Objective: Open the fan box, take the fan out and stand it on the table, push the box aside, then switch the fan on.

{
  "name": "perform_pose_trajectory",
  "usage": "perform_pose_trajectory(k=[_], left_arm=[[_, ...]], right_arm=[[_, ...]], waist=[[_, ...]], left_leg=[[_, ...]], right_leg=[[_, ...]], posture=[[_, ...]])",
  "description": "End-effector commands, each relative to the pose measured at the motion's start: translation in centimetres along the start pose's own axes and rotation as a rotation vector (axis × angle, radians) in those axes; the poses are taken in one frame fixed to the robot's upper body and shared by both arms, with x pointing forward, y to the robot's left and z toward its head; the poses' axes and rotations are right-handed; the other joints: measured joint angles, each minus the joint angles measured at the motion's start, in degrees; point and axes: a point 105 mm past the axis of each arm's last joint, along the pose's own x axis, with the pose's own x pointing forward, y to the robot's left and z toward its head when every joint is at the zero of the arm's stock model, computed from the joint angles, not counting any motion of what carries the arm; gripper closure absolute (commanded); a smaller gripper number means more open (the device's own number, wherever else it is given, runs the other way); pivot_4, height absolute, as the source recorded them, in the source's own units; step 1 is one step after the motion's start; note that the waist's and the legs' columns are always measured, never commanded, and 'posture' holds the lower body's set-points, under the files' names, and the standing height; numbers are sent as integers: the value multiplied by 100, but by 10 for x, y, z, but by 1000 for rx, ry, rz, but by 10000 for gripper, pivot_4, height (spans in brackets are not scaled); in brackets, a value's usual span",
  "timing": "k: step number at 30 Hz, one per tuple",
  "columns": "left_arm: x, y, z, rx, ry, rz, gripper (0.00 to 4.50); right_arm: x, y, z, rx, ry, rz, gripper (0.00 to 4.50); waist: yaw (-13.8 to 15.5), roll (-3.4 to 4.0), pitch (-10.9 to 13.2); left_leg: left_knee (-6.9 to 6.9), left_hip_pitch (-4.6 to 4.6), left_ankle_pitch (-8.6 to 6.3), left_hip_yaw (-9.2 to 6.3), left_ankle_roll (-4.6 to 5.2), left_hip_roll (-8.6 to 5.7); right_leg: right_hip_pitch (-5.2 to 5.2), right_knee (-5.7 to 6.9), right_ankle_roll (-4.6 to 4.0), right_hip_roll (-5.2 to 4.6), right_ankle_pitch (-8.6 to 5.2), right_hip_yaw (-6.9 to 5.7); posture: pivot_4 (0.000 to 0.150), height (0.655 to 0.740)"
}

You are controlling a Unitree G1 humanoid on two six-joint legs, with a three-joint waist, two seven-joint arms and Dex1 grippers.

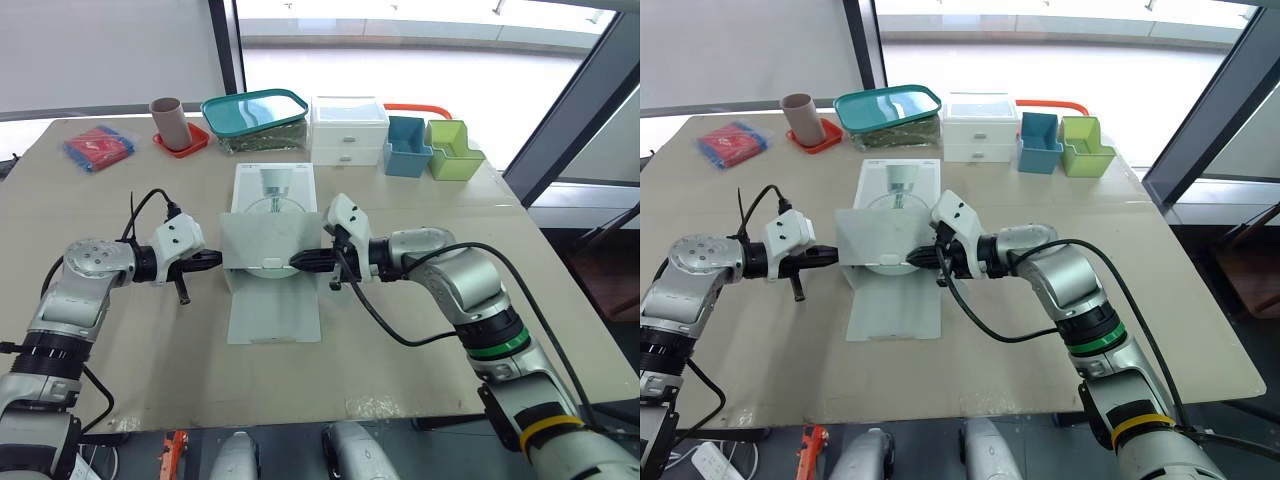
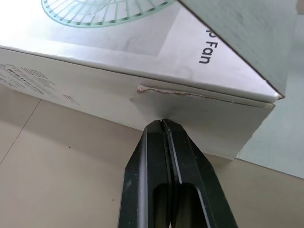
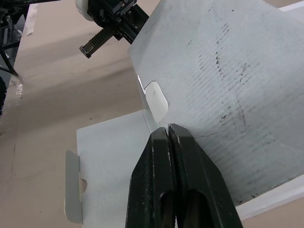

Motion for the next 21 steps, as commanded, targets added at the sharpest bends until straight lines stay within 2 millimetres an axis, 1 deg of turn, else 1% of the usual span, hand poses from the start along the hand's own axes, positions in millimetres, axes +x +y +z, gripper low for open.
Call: perform_pose_trajectory(k=[1,4,9,11,13,17,18,21], left_arm=[[-17,9,12,45,-23,62,45000],[-21,6,12,42,-24,65,45000],[-36,4,17,33,-35,103,45000],[-44,2,26,16,-66,102,45000],[-49,0,32,4,-83,98,45000],[-66,-2,52,-24,-144,84,45000],[-67,-2,54,-28,-147,84,45000],[-71,-11,64,-45,-181,22,45000]], right_arm=[[-3,-1,6,-26,-15,-13,44533],[-2,-1,7,-27,-16,-10,44533],[-1,0,8,-32,-15,-3,44533],[-1,0,9,-32,-19,1,44533],[-1,1,10,-31,-21,3,44533],[1,-2,11,-22,-24,-12,44533],[1,-3,11,-18,-25,-16,44533],[2,-5,12,-8,-31,-29,44533]], waist=[[-1,0,0],[0,0,0],[-4,0,0],[-4,0,0],[-3,0,0],[-4,0,0],[-6,0,0],[-14,1,0]], left_leg=[[0,0,0,-1,0,0],[0,0,0,-2,0,0],[-1,0,0,-3,0,1],[-1,0,0,-4,0,1],[-1,-1,0,-4,0,2],[-1,0,0,-4,0,1],[-1,0,0,-4,0,1],[-1,2,0,-4,0,2]], right_leg=[[0,0,0,0,0,-1],[0,0,0,0,0,-2],[0,0,0,0,0,-3],[0,0,0,0,0,-5],[0,0,0,0,0,-4],[1,0,1,0,-1,-4],[0,0,1,0,-1,-4],[0,0,0,2,0,-3]], posture=[[1500,7400],[1500,7400],[1500,7400],[1500,7400],[1500,7400],[1500,7400],[1500,7400],[1500,7400]])
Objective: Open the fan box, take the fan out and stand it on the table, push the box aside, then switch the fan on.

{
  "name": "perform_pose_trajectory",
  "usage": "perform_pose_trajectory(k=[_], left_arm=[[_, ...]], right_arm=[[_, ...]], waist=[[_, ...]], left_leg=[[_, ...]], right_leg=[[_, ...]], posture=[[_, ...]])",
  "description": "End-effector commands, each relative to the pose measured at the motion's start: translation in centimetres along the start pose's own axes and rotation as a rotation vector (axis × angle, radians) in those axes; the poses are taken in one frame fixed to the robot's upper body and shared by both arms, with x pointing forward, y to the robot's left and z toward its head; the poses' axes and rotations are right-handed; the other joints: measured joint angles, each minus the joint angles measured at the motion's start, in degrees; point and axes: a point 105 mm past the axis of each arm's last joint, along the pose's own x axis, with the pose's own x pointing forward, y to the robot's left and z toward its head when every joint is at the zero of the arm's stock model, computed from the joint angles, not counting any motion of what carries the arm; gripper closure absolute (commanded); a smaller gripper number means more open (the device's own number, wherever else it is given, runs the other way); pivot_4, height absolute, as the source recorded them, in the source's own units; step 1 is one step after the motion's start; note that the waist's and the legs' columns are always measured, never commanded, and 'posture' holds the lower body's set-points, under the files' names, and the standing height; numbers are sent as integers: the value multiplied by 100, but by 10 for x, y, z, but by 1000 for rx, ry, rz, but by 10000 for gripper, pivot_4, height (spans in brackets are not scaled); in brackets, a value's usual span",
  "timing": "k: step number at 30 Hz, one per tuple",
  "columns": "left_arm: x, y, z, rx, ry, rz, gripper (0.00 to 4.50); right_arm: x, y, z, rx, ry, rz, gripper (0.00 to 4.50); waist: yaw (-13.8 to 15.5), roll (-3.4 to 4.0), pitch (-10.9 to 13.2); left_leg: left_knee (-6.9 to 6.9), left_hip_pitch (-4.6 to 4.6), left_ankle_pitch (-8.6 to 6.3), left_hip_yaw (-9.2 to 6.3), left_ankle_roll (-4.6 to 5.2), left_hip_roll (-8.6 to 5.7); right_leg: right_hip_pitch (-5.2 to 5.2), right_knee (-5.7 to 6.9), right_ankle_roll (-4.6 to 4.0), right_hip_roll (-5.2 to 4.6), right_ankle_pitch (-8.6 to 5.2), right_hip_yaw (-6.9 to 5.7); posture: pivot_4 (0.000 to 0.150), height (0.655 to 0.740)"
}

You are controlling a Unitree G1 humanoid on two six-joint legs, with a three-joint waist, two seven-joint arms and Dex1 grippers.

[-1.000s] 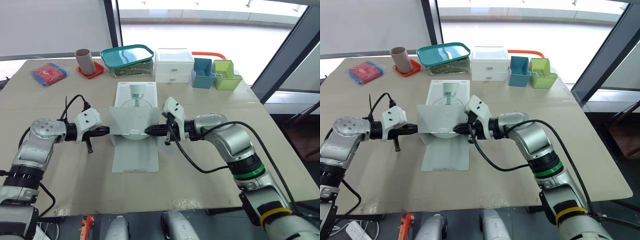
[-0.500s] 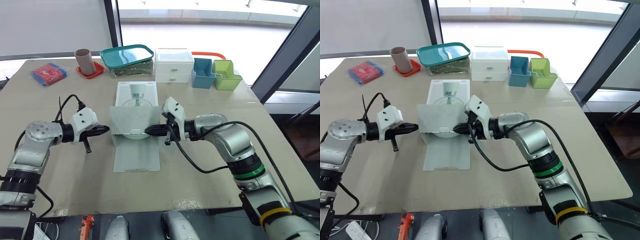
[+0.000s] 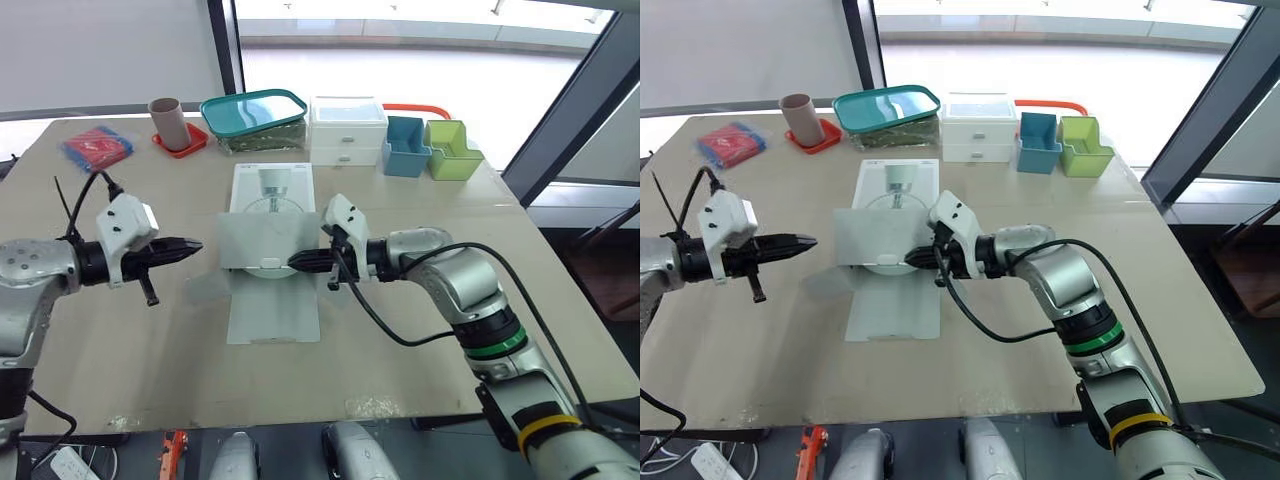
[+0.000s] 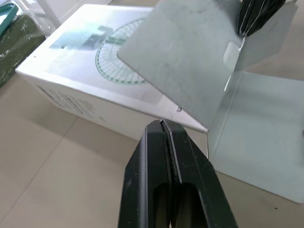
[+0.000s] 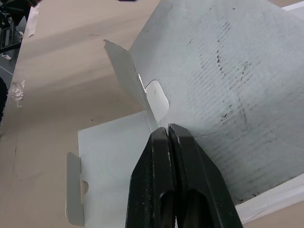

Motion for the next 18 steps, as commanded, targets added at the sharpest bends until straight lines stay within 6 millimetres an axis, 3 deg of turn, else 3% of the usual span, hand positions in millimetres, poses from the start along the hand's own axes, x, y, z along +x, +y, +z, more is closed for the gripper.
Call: perform_pose_trajectory(k=[1,4,9,18], left_arm=[[-9,-9,23,-5,-67,-65,45000],[-5,-10,35,-8,-104,-87,45000],[9,-12,36,18,-113,-124,45000],[62,9,20,29,-100,-44,45000]], right_arm=[[-2,-6,12,-18,-27,-36,44533],[-2,-8,13,-11,-29,-48,44533],[-3,-10,14,-5,-35,-60,44533],[-7,-10,14,-17,-32,-73,44533]], waist=[[-2,0,0],[2,0,0],[6,0,0],[10,0,0]], left_leg=[[0,0,0,0,0,0],[0,0,0,0,0,-1],[0,1,0,0,0,-1],[1,1,1,0,-1,-5]], right_leg=[[0,0,0,0,0,0],[1,0,0,-1,0,-1],[1,0,0,0,0,0],[4,0,-1,-2,1,0]], posture=[[1500,7400],[1500,7400],[1500,7400],[1500,7400]])
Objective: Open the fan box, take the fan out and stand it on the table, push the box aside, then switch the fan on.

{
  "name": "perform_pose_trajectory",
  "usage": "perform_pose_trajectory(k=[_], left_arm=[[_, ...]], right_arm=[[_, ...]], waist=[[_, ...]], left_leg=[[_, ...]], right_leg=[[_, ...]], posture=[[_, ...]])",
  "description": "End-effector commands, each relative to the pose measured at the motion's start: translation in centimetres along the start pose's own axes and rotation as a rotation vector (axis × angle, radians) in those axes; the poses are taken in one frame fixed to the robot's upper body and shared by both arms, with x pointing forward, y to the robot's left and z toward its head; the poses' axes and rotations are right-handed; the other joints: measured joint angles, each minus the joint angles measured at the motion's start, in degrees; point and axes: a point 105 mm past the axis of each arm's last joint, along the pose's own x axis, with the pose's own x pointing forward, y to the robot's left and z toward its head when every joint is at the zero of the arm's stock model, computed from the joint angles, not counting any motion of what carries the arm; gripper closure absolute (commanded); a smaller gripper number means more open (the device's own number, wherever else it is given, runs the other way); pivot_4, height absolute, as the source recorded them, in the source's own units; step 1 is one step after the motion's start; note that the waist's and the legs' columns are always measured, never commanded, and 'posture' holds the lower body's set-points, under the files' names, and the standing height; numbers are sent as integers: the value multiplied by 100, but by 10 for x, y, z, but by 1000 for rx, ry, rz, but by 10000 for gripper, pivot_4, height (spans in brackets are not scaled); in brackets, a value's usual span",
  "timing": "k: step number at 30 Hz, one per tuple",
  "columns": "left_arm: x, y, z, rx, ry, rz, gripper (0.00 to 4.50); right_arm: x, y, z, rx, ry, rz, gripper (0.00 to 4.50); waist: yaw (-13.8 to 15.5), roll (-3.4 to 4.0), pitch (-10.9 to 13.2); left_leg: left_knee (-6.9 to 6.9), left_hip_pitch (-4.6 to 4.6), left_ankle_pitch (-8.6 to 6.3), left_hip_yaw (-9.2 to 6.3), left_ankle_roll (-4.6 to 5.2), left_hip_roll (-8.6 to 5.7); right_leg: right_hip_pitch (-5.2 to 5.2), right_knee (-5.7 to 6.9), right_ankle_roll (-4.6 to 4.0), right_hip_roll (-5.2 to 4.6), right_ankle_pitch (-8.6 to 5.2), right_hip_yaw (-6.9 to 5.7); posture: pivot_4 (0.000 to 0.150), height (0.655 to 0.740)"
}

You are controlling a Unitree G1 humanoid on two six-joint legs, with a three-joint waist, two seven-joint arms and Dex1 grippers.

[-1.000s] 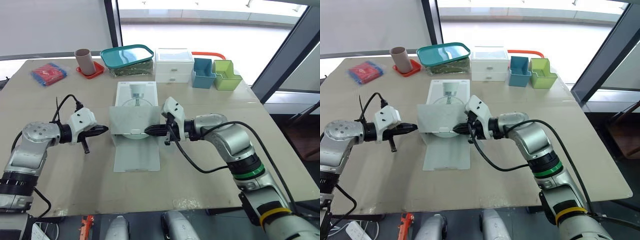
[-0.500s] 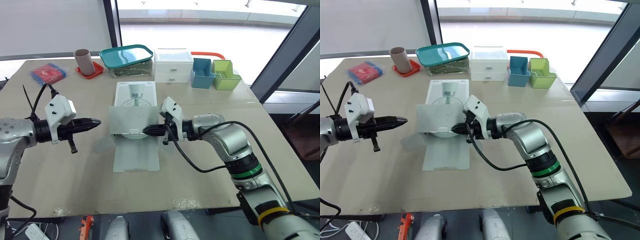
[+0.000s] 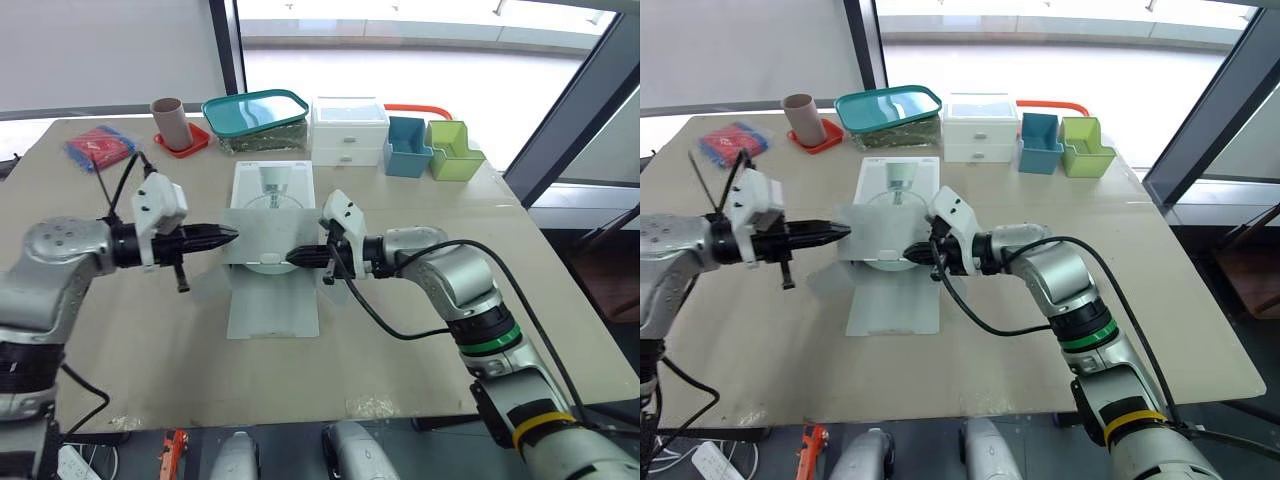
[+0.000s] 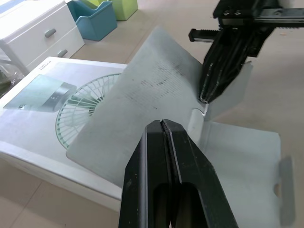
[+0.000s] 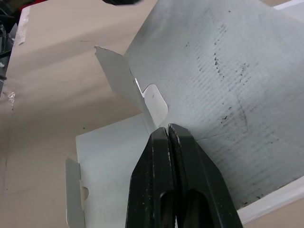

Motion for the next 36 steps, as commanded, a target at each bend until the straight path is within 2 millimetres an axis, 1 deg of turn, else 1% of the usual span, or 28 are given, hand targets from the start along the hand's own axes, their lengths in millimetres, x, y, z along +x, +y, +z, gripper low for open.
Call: perform_pose_trajectory(k=[1,3,10,13,15,18,19,20,23,25,27,31,33,34,36], left_arm=[[10,15,-5,39,26,58,45000],[15,18,-16,42,59,61,45000],[23,20,-39,33,120,53,45000],[24,19,-42,29,123,49,45000],[25,18,-42,31,119,46,45000],[26,17,-41,30,115,36,45000],[26,16,-40,31,112,33,45000],[26,15,-40,33,110,31,45000],[27,15,-38,39,102,29,45000],[26,14,-35,43,96,26,45000],[25,15,-31,51,89,27,45000],[23,16,-26,60,80,31,45000],[22,16,-26,64,81,36,45000],[22,16,-26,65,80,38,45000],[20,16,-24,67,76,52,45000]], right_arm=[[-8,-4,13,-40,-30,-32,44533],[-10,-3,13,-44,-30,-32,44533],[-15,-1,18,-65,-43,-40,44533],[-18,3,22,-78,-55,-43,44533],[-21,14,26,-86,-71,-35,44533],[-24,36,23,-84,-58,-2,44533],[-25,42,22,-84,-54,10,44533],[-25,43,21,-86,-52,6,44533],[-24,30,15,-82,-16,-64,44533],[-22,16,13,-67,-10,-121,44533],[-19,-1,19,-34,-33,-198,44533],[-17,-25,29,18,-71,-282,44533],[-15,-37,29,35,-67,-315,44533],[-14,-41,28,41,-65,-325,44533],[-9,-39,20,22,-32,-307,44533]], waist=[[-8,0,0],[-8,0,0],[-3,0,0],[-1,0,0],[-2,0,0],[4,0,-1],[4,0,-1],[5,0,-1],[6,0,-1],[2,0,-1],[-8,-1,-1],[-4,0,-1],[-1,0,-1],[-1,0,-1],[0,0,-1]], left_leg=[[0,0,0,0,0,1],[0,0,0,0,0,1],[-1,-1,0,-2,0,0],[-1,0,0,-2,0,0],[-1,0,0,-2,0,0],[-1,1,0,-4,0,0],[-1,1,0,-6,0,1],[-1,0,0,-7,0,0],[0,0,0,-10,0,-1],[1,1,0,-10,0,-2],[1,2,0,-10,1,-2],[0,1,1,-11,1,0],[0,-2,1,-11,1,-1],[0,-4,1,-11,1,-2],[0,-5,1,-11,1,-2]], right_leg=[[-1,0,-1,1,0,-1],[-1,0,-1,1,0,0],[-1,0,-1,0,0,-1],[0,1,0,0,0,-1],[1,1,-1,0,0,-2],[1,1,0,0,0,-2],[3,1,0,0,0,-4],[3,1,1,-1,-1,-4],[4,1,1,-1,-1,-6],[4,1,1,-1,0,-5],[5,1,0,0,0,-5],[4,2,-2,1,1,-7],[4,1,0,-2,0,-9],[3,0,0,-3,0,-9],[3,-1,0,-4,0,-11]], posture=[[1500,7400],[1500,7400],[1500,7400],[1500,7400],[1500,7400],[1500,7400],[1500,7400],[1500,7400],[1500,7400],[1500,7400],[1500,7400],[1500,7400],[1500,7400],[1500,7400],[1500,7400]])
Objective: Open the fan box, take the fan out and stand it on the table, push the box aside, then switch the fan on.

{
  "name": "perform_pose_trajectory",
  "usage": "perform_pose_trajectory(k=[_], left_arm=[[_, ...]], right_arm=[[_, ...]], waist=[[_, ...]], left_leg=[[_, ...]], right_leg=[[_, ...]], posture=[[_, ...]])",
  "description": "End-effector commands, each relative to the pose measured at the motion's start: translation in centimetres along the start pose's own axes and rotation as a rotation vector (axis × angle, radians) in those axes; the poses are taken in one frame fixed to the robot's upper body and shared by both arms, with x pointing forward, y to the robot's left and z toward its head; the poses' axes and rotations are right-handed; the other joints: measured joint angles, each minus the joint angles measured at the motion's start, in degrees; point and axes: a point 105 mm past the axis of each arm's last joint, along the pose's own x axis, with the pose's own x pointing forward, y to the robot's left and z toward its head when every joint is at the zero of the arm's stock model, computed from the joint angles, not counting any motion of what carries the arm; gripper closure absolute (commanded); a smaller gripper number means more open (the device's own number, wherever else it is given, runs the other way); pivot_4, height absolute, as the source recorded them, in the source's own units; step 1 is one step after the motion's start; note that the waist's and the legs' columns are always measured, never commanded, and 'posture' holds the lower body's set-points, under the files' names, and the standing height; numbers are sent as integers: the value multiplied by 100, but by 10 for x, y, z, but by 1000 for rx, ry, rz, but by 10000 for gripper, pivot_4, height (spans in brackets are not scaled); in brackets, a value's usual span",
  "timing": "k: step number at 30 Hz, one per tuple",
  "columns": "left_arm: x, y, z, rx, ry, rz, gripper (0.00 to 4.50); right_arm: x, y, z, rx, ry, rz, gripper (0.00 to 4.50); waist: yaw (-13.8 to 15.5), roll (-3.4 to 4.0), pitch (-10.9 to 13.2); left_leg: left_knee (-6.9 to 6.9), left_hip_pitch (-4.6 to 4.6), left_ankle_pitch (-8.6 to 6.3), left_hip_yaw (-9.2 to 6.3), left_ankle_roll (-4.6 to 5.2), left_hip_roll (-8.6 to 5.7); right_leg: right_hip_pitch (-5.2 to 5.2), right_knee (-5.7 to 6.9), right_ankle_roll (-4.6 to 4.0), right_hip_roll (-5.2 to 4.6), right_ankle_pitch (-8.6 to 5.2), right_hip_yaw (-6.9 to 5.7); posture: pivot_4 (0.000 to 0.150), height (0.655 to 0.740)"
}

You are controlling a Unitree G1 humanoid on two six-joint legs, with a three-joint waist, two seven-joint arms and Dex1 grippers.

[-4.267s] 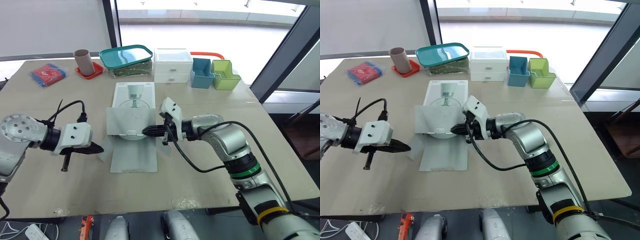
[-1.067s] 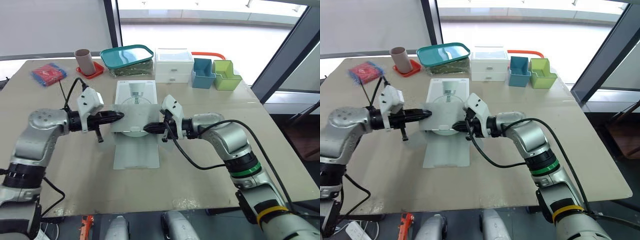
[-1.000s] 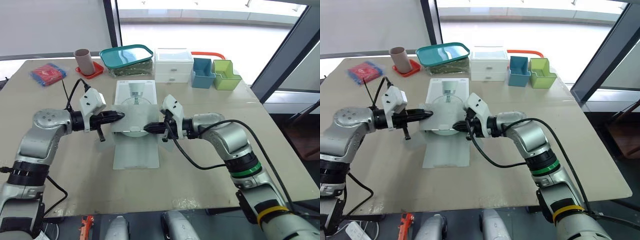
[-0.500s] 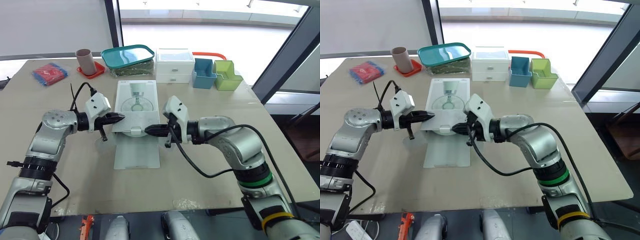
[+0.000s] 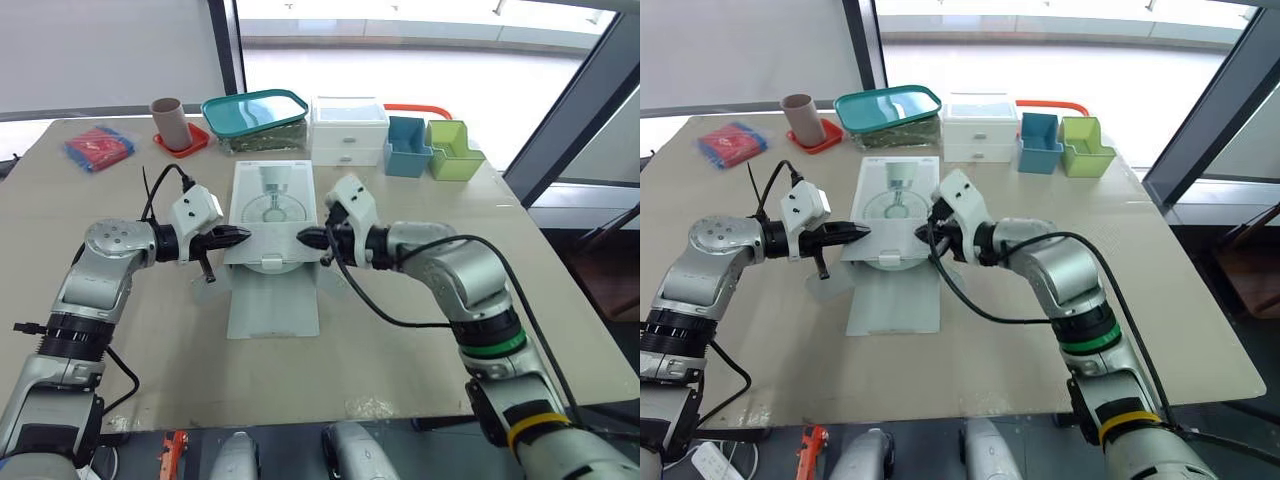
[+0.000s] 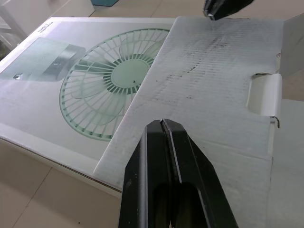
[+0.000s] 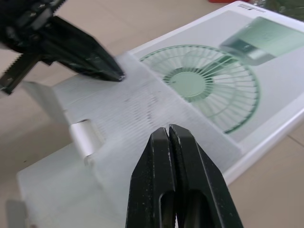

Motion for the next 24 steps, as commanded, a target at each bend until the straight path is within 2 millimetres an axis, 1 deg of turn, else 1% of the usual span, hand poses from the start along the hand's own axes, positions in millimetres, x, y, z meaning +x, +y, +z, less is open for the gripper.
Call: perform_pose_trajectory(k=[1,3,6,10,12,15,17,19,24], left_arm=[[-8,2,7,22,-17,30,45000],[-9,2,8,21,-21,36,45000],[-16,6,15,37,-30,59,45000],[-28,9,27,44,-61,89,45000],[-36,5,35,61,-76,83,45000],[-47,-13,54,48,-137,21,45000],[-53,-26,56,42,-124,-26,45000],[-58,-43,47,40,-56,-80,45000],[-71,-79,27,-71,43,-185,45000]], right_arm=[[2,-4,-1,-47,2,-5,44533],[3,0,-4,-43,16,19,44533],[0,12,-13,-62,44,94,44533],[2,10,-19,-66,60,90,44533],[3,10,-21,-67,64,92,44533],[3,10,-21,-67,63,94,44533],[4,9,-22,-70,65,89,44533],[4,9,-22,-69,64,90,44533],[6,9,-21,-72,61,94,44533]], waist=[[1,0,0],[1,0,0],[1,0,0],[-7,0,0],[-10,0,0],[-12,0,0],[-19,0,0],[-13,0,0],[-40,1,1]], left_leg=[[0,0,0,0,0,0],[-1,-1,0,0,0,0],[-2,-2,-1,-1,1,1],[-3,-2,-1,-4,1,1],[-2,-2,-1,-6,1,2],[-2,-1,-1,-8,1,3],[-3,-2,-1,-7,1,4],[-3,-2,-1,-10,1,4],[-8,6,-1,-8,1,5]], right_leg=[[0,0,0,0,0,0],[-1,0,0,-1,0,-1],[-3,-1,0,-1,0,-2],[-3,0,0,0,0,-4],[-3,0,-1,2,0,-6],[-2,0,-1,1,0,-6],[-2,0,0,1,0,-6],[-1,0,0,1,-1,-10],[1,1,-3,3,-3,-5]], posture=[[1500,7400],[1500,7400],[1500,7400],[1500,7400],[1500,7400],[1500,7400],[1500,7400],[1500,7400],[1500,7400]])
